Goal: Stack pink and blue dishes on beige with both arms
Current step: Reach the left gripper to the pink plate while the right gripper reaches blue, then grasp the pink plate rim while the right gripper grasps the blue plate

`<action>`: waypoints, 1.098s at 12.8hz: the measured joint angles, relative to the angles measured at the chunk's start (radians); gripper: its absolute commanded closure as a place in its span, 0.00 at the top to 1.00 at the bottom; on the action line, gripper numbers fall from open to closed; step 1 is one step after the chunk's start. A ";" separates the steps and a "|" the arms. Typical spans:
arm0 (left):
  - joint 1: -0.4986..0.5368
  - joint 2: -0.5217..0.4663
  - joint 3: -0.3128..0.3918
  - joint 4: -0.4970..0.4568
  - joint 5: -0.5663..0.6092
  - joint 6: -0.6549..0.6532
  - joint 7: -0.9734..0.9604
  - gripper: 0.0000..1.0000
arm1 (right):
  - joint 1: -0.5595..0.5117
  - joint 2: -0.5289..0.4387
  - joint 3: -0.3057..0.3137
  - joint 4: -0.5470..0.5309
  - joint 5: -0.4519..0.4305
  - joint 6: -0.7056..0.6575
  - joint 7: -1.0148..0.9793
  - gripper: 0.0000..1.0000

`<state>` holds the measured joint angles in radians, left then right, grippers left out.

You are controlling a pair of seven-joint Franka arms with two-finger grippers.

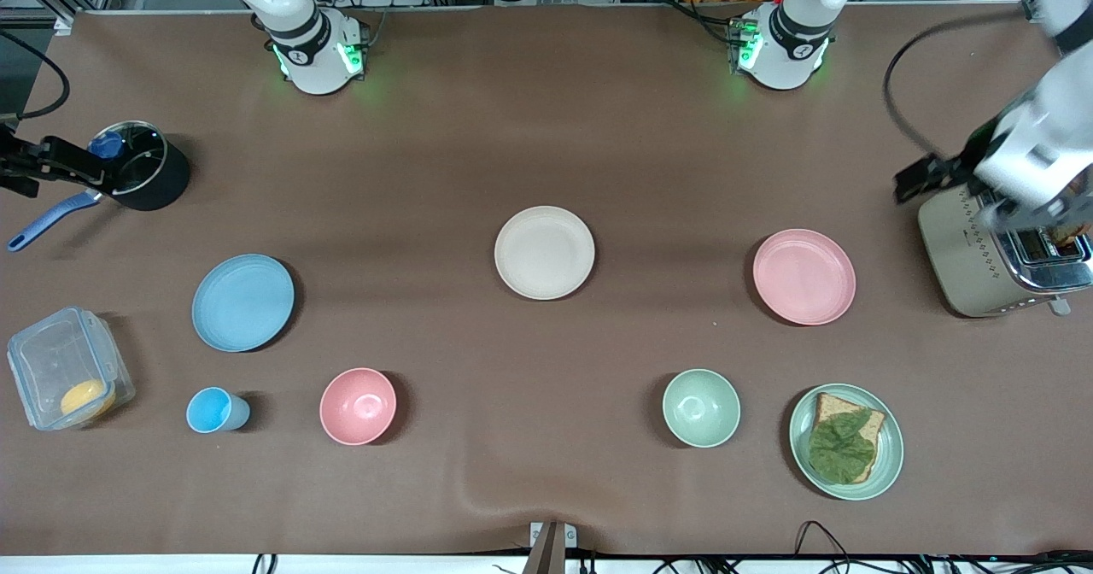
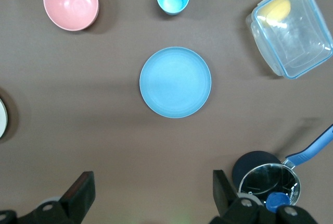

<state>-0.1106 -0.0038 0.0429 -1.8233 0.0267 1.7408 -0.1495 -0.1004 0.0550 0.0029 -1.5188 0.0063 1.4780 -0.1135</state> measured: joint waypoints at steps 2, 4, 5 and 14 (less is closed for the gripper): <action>0.026 0.026 0.000 -0.149 0.000 0.185 0.001 1.00 | -0.007 0.050 -0.001 -0.015 -0.001 -0.014 0.001 1.00; 0.056 0.060 0.001 -0.277 0.001 0.358 0.010 1.00 | -0.035 0.123 -0.003 -0.021 -0.007 -0.022 0.002 1.00; 0.061 0.078 0.001 -0.323 0.001 0.419 0.010 1.00 | -0.063 0.163 -0.004 -0.021 -0.008 -0.016 0.001 1.00; 0.170 0.334 0.001 -0.363 0.001 0.623 0.085 0.98 | -0.149 0.582 0.009 -0.010 -0.006 0.422 -0.124 1.00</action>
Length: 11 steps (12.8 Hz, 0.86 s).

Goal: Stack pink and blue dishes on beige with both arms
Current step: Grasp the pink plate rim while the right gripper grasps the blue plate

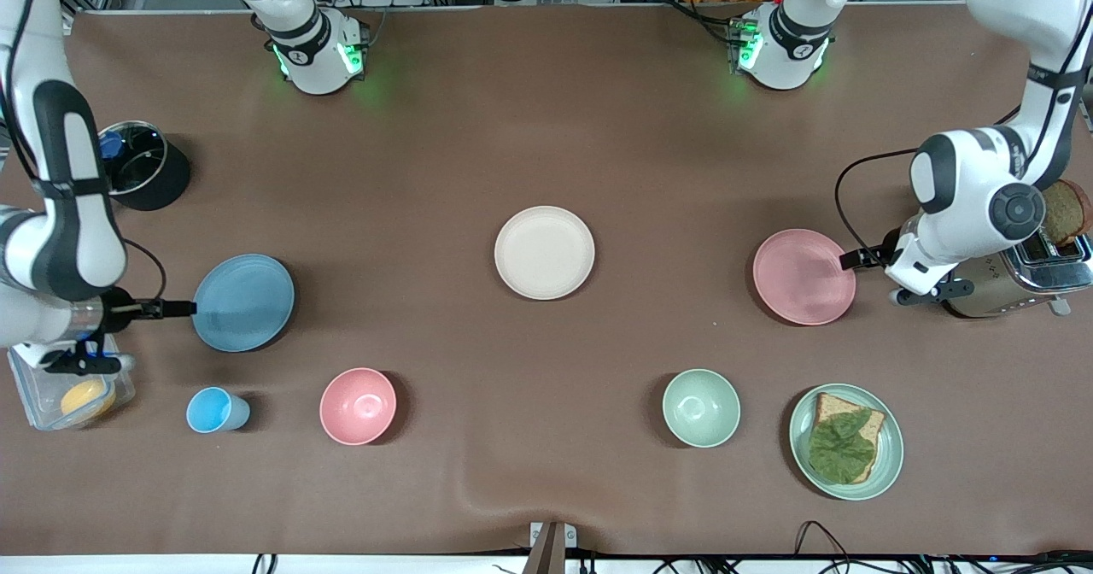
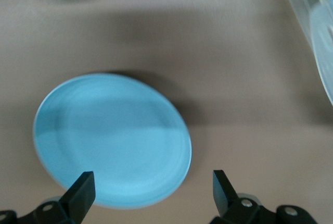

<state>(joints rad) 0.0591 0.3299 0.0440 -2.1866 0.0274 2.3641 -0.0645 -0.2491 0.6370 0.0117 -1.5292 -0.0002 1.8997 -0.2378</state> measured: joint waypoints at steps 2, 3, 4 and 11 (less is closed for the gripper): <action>0.000 0.030 -0.001 0.003 0.000 0.016 0.000 0.88 | 0.000 0.010 0.000 -0.042 -0.003 0.081 -0.018 1.00; 0.000 0.037 -0.001 0.004 0.000 0.017 0.000 0.85 | 0.000 0.010 -0.001 -0.072 -0.006 0.130 -0.025 1.00; 0.000 0.045 -0.001 0.005 0.000 0.022 0.000 0.78 | -0.002 0.010 -0.002 -0.108 -0.009 0.189 -0.035 1.00; 0.000 0.078 -0.001 0.017 0.000 0.033 0.000 0.03 | -0.030 0.009 -0.009 -0.265 -0.017 0.368 -0.089 1.00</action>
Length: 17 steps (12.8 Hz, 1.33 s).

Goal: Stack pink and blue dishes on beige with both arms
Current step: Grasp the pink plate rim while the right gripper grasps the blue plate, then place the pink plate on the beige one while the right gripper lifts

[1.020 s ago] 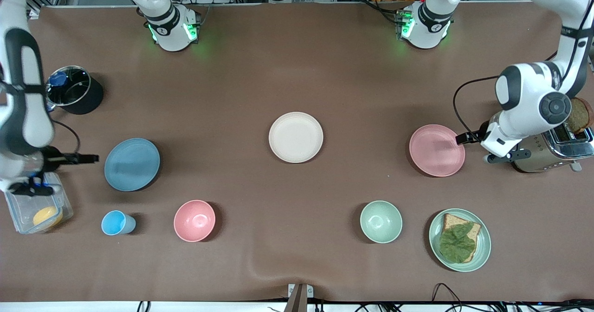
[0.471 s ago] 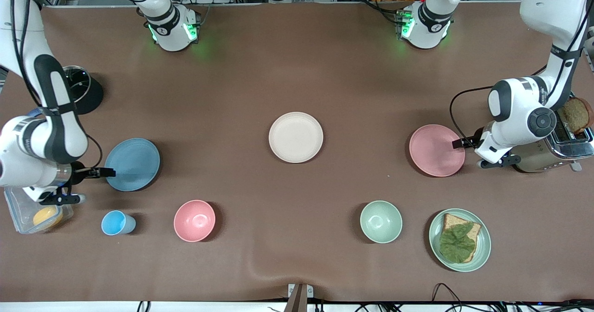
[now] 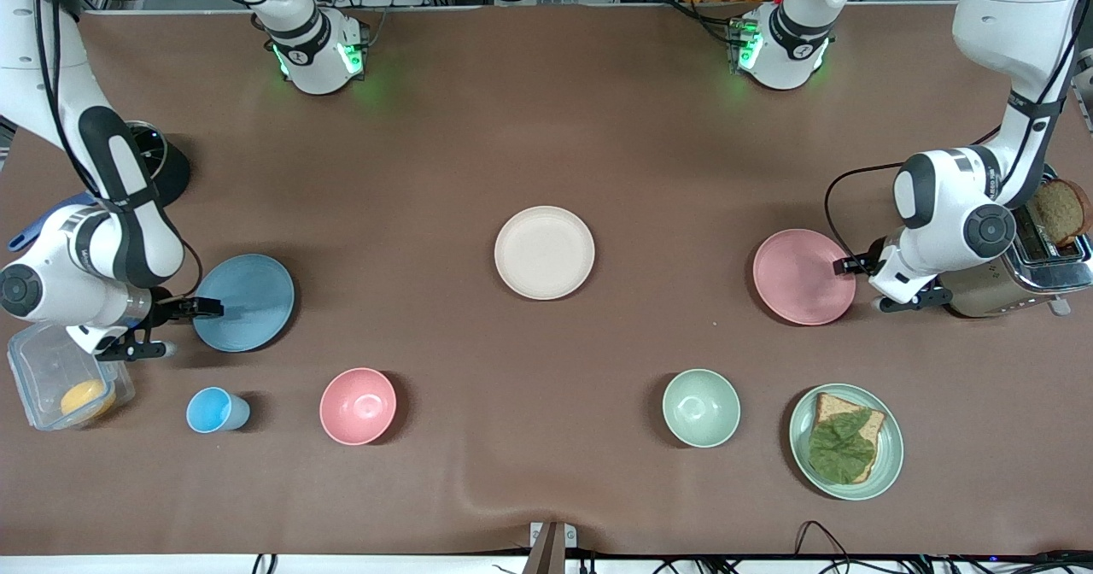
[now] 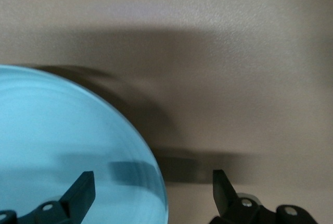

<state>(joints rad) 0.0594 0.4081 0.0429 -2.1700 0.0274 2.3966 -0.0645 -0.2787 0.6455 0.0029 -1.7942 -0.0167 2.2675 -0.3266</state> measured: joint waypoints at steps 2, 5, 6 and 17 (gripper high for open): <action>0.000 0.001 -0.001 0.001 0.000 0.000 0.000 0.00 | 0.000 -0.005 0.000 -0.002 0.000 0.000 -0.004 0.07; 0.000 -0.007 -0.003 0.004 -0.009 -0.005 0.000 0.00 | 0.000 -0.019 0.000 -0.002 -0.001 -0.017 -0.070 0.00; 0.000 -0.007 -0.004 0.004 -0.009 -0.005 0.002 0.00 | -0.001 -0.021 -0.001 -0.002 -0.001 -0.017 -0.099 0.00; 0.002 -0.121 -0.449 0.149 -0.102 -0.218 -0.149 0.00 | -0.003 -0.062 0.007 0.001 -0.001 -0.063 -0.140 0.00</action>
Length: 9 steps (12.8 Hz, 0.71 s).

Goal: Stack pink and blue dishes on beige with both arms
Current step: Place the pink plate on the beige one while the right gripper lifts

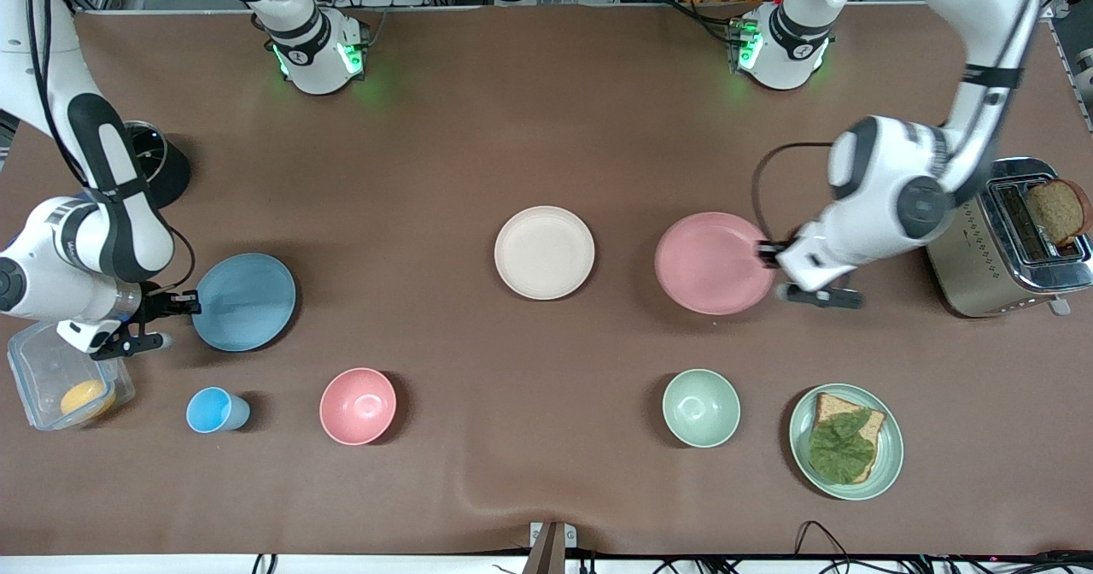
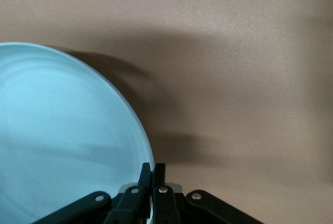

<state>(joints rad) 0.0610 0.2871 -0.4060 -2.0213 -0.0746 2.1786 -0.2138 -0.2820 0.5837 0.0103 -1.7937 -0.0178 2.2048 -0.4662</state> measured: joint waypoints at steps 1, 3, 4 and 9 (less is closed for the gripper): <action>-0.032 0.018 -0.042 0.023 0.000 0.000 -0.102 0.00 | 0.004 -0.014 0.003 0.004 0.000 -0.021 0.000 0.00; -0.139 0.063 -0.061 0.076 0.000 0.000 -0.260 0.00 | 0.009 -0.039 0.007 0.017 0.000 -0.073 0.000 0.00; -0.192 0.090 -0.061 0.097 0.000 0.001 -0.318 0.00 | 0.011 -0.050 0.009 0.035 0.000 -0.113 0.000 0.00; -0.304 0.232 -0.058 0.130 0.000 0.102 -0.433 0.00 | 0.030 -0.081 0.017 0.217 0.126 -0.433 0.015 0.00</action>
<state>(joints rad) -0.2426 0.5192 -0.4638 -1.8912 -0.0746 2.2808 -0.6469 -0.2525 0.5024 0.0270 -1.5770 0.1078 1.7716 -0.4513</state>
